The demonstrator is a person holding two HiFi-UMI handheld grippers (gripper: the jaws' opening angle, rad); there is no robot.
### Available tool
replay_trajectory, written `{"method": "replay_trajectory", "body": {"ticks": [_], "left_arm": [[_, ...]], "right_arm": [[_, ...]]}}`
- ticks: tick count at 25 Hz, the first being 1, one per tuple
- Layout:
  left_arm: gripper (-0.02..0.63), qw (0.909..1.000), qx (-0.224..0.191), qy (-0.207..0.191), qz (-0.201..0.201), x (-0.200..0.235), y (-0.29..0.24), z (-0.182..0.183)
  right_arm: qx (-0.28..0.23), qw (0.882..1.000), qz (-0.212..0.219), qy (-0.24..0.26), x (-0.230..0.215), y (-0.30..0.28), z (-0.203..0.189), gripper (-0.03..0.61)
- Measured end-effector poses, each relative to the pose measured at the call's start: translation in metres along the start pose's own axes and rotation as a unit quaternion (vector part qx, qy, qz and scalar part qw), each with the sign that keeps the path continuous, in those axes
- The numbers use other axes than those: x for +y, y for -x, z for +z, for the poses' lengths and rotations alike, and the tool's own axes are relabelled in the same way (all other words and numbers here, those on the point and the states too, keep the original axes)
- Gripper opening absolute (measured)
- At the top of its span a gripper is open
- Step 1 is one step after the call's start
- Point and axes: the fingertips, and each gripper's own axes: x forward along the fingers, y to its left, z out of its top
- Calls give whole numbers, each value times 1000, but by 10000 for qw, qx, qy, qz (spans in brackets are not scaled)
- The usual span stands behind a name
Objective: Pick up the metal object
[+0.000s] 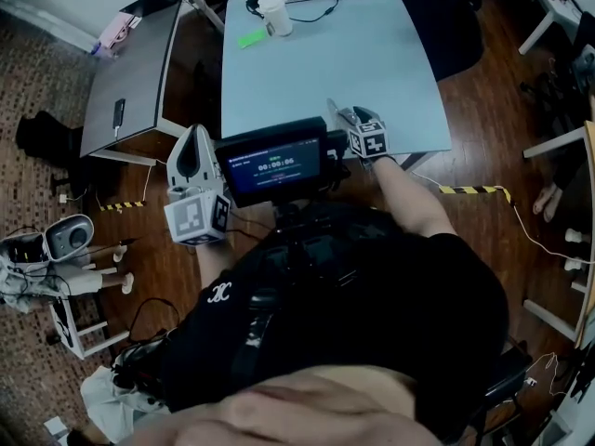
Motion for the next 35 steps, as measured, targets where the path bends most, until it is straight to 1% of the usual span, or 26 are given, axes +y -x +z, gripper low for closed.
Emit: {"method": "replay_trajectory", "body": {"ticks": [4,10,12,14,15,17,20,22,25,28,30,32,35], "left_arm": [[10,9998,-42,-136,-129,-5,-3,10],[11,9999,84,-126,-19,-6,1,6],[9,9999,79,-81,61,3,-1,3],[9,9999,77,-118,61,5,1,-1],[11,9998,93,-141,64,3,3,-2],[9,9998,125,-106,115,-2,4,2],[9,9998,157,-152,17,-6,3,0],[11,9996,182,-192,-29,-7,4,-3],[11,9997,182,-185,-35,-6,1,-3],[11,10000,29,67,-19,-3,-6,1],[11,9999,-111,-12,-4,-4,-7,5],[11,9998,-159,-105,-46,-14,-6,8],[11,9996,-229,-76,-169,-30,-9,9]], "right_arm": [[286,9996,-46,12,-4,-16,-12,227],[539,9978,-382,-20,-20,-28,-22,229],[754,9965,-369,-26,-19,-33,-30,225],[991,9948,-225,-15,-16,-35,-42,189],[1069,9942,-144,7,-14,-33,-46,182],[1146,9934,-2,30,-10,-30,-50,149],[1232,9922,169,-13,-5,-28,-49,100],[1184,9928,163,29,-6,-26,-44,84],[947,9954,150,6,-6,-22,-32,84],[637,9977,194,130,-2,-12,-14,83],[436,9987,213,173,-1,-1,-2,80],[210,9996,159,113,-8,14,8,78],[-203,9998,-4,65,-24,37,29,63]]}}
